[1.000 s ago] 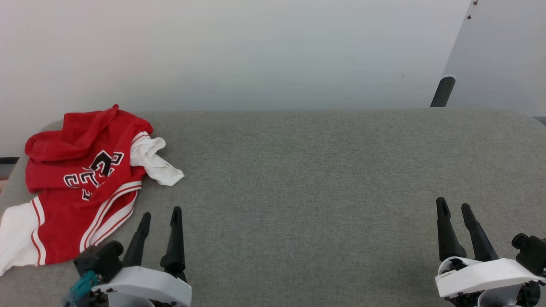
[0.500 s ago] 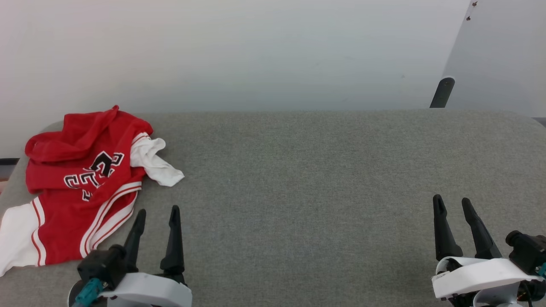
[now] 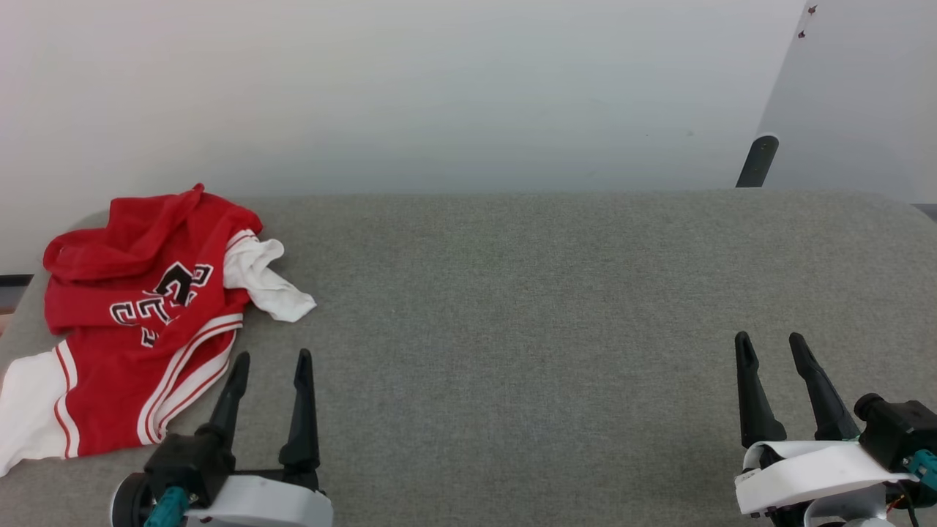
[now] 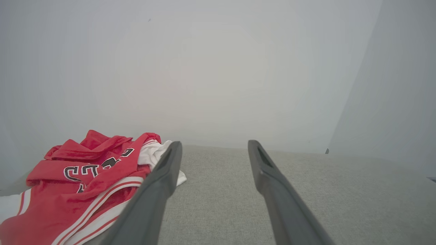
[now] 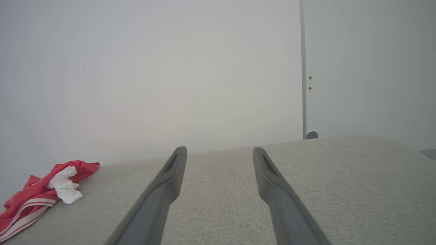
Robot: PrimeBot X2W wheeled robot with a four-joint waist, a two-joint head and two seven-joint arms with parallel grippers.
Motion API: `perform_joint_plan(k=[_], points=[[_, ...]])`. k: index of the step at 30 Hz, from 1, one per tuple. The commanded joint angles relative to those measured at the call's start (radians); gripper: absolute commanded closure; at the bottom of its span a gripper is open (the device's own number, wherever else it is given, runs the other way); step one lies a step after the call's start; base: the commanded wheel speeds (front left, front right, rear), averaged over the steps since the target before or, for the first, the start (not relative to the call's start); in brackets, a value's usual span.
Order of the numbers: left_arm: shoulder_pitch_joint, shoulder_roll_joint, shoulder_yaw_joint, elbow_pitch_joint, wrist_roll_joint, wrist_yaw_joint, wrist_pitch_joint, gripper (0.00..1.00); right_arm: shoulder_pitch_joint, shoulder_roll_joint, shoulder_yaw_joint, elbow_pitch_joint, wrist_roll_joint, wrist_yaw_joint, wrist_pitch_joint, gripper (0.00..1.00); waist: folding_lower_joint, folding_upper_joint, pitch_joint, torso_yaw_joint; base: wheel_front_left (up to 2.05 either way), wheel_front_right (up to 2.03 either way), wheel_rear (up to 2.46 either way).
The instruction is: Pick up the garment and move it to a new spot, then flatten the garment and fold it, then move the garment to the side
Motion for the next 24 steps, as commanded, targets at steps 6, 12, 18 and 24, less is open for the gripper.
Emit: perform_joint_plan(k=[6, 12, 18, 24], points=[[0.013, -0.007, 0.005, -0.011, 0.055, -0.009, -0.015, 0.00, -0.011, -0.003, 0.003, -0.010, -0.053, 0.001, -0.015, 0.00, 0.0000, 0.0000, -0.004, -0.001, 0.00, 0.00, 0.00], [0.022, -0.016, 0.010, -0.014, 0.094, -0.016, -0.027, 0.00, -0.008, -0.004, 0.007, -0.015, -0.095, 0.001, -0.025, 0.00, 0.0000, 0.0000, -0.011, -0.002, 0.00, 0.00, 0.00], [0.030, -0.025, 0.020, -0.012, 0.110, -0.026, -0.029, 0.00, -0.002, -0.004, 0.008, -0.020, -0.113, 0.001, -0.026, 0.00, 0.0000, 0.0000, -0.016, 0.000, 0.00, 0.00, 0.00], [0.035, -0.035, 0.033, -0.010, 0.112, -0.036, -0.029, 0.00, 0.002, -0.003, 0.008, -0.024, -0.121, 0.001, -0.028, 0.00, 0.0000, 0.0000, -0.020, 0.003, 0.00, 0.00, 0.00]])
